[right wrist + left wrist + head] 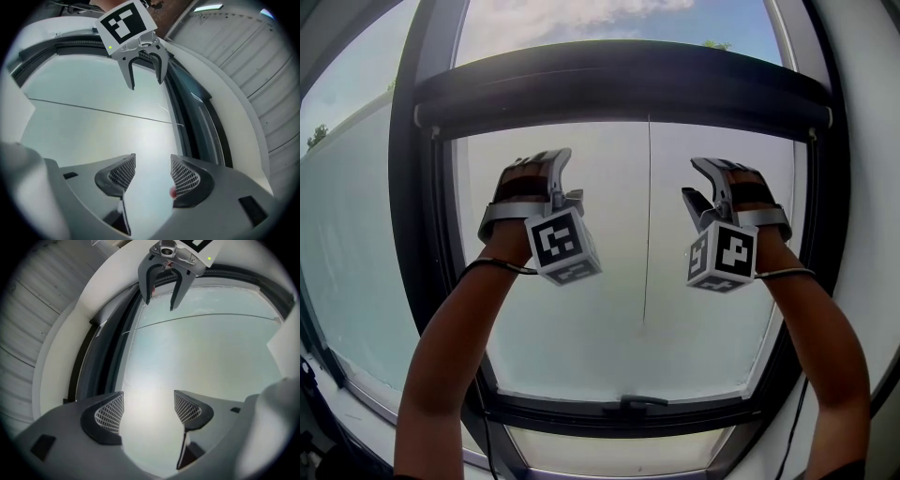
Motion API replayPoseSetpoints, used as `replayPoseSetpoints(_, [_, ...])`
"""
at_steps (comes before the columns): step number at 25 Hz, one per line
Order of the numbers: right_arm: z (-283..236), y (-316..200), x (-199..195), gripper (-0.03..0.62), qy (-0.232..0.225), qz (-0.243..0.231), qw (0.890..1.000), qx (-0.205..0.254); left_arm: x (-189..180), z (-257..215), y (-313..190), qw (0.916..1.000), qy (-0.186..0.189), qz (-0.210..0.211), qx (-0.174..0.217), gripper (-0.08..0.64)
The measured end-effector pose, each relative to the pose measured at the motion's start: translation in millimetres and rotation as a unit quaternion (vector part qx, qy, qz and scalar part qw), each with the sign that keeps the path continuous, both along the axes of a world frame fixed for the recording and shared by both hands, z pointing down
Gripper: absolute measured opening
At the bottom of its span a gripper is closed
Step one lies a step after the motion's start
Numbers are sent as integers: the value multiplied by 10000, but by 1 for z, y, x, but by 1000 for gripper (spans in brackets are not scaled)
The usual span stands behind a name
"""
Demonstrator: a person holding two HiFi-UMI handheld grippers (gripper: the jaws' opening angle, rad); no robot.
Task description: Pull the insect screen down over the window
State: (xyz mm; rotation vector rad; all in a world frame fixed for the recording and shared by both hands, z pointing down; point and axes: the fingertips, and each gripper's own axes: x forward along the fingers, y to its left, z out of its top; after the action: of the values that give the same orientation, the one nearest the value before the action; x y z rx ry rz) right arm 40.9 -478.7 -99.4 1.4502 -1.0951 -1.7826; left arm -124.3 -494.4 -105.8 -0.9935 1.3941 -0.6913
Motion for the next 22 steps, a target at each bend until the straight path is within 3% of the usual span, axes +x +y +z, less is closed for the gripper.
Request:
replayPoseSetpoints(3, [-43,-1,10,218,-182,213,9994,190,-5,-35,0,9992,-111,-377,117,318])
replayPoseSetpoints(7, [-73,-1,12,218,-305,307,9986,301,8,-63,-1,9989,-232,-336,246,318])
replayPoseSetpoints(16, [-90,-25,11,228,-133,928,9952,275,20,-76,-19,9969,-316,-696,180,318])
replayPoseSetpoints(22, [-88,-27,10,247,56,984,9950,168,16,-75,-18,9958,-326,-859,-61,324])
